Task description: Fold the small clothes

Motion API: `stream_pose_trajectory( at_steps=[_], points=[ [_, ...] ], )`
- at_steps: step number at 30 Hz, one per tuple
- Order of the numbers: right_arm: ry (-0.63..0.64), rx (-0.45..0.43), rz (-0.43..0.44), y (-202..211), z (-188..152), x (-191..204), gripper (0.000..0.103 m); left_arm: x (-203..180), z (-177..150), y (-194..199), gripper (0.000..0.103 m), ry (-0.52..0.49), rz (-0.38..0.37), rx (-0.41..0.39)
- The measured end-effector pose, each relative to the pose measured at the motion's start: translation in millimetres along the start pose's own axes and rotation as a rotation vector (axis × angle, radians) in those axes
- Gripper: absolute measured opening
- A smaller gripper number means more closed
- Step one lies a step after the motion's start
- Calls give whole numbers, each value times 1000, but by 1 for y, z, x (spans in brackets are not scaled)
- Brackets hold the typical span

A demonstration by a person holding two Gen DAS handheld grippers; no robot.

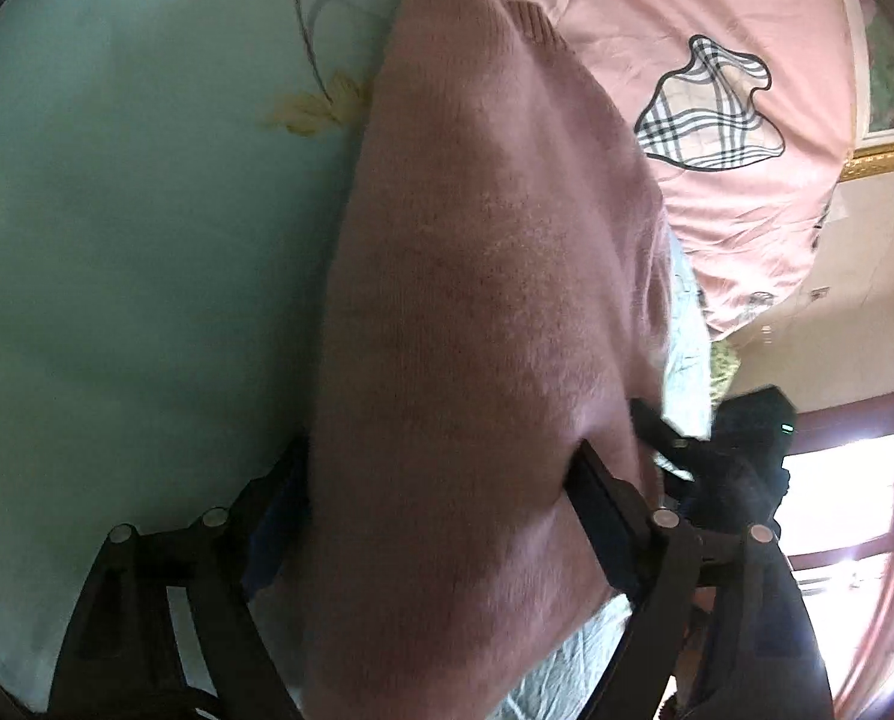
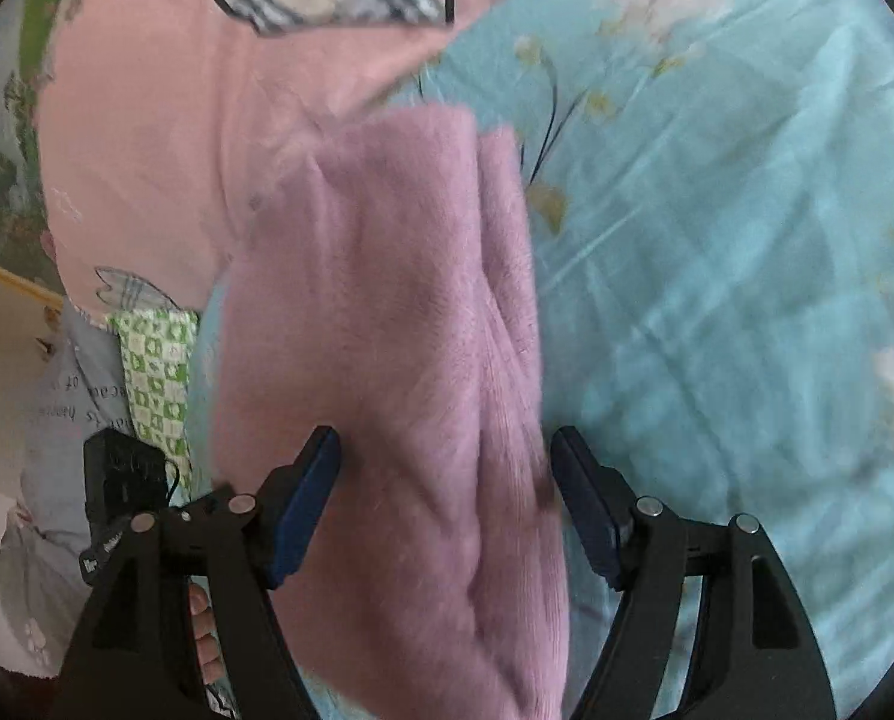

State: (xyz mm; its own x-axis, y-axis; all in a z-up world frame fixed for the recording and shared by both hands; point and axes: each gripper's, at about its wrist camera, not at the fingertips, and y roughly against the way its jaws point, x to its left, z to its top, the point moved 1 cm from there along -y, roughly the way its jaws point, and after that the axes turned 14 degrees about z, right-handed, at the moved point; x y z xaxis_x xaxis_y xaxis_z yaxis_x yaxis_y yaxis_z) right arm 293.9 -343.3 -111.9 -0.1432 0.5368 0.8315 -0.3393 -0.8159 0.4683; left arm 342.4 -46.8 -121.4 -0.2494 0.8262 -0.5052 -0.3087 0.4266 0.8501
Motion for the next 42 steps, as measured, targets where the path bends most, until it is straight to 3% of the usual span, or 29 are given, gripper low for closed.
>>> stream_pose_trajectory(
  at_steps=[1, 2, 5, 12, 17, 22, 26, 28, 30, 32, 37, 42],
  points=[
    [-6, 19, 14, -7, 0, -2, 64, -3, 1, -1, 70, -17, -14, -10],
    [-13, 25, 31, -12, 0, -4, 47, -6, 2, -3, 58, -32, -23, -11],
    [-47, 43, 75, -16, -2, -3, 33, -4, 1, 8, 40, -56, -79, -31],
    [24, 31, 178, -10, -24, 51, 30, 9, -22, 75, 36, -111, -109, -129],
    [77, 63, 279, -32, -54, 95, 30, 59, -50, 138, 36, -98, -73, -196],
    [110, 134, 349, -75, -87, 125, 30, 116, -78, 168, 36, -44, -34, -225],
    [82, 230, 274, -119, -112, 117, 30, 171, -96, 149, 38, 24, 36, -158],
    [70, 249, 211, -130, -121, 107, 31, 181, -98, 135, 42, 57, 26, -143],
    [37, 227, 214, -132, -123, 100, 35, 186, -100, 136, 47, 95, 8, -146],
    [29, 223, 193, -127, -123, 102, 46, 178, -103, 143, 49, 80, 29, -159],
    [80, 196, 106, -102, -124, 117, 49, 173, -118, 168, 52, 40, 89, -172],
    [122, 119, 60, -64, -140, 126, 50, 183, -137, 185, 52, 49, 94, -173]
  ],
)
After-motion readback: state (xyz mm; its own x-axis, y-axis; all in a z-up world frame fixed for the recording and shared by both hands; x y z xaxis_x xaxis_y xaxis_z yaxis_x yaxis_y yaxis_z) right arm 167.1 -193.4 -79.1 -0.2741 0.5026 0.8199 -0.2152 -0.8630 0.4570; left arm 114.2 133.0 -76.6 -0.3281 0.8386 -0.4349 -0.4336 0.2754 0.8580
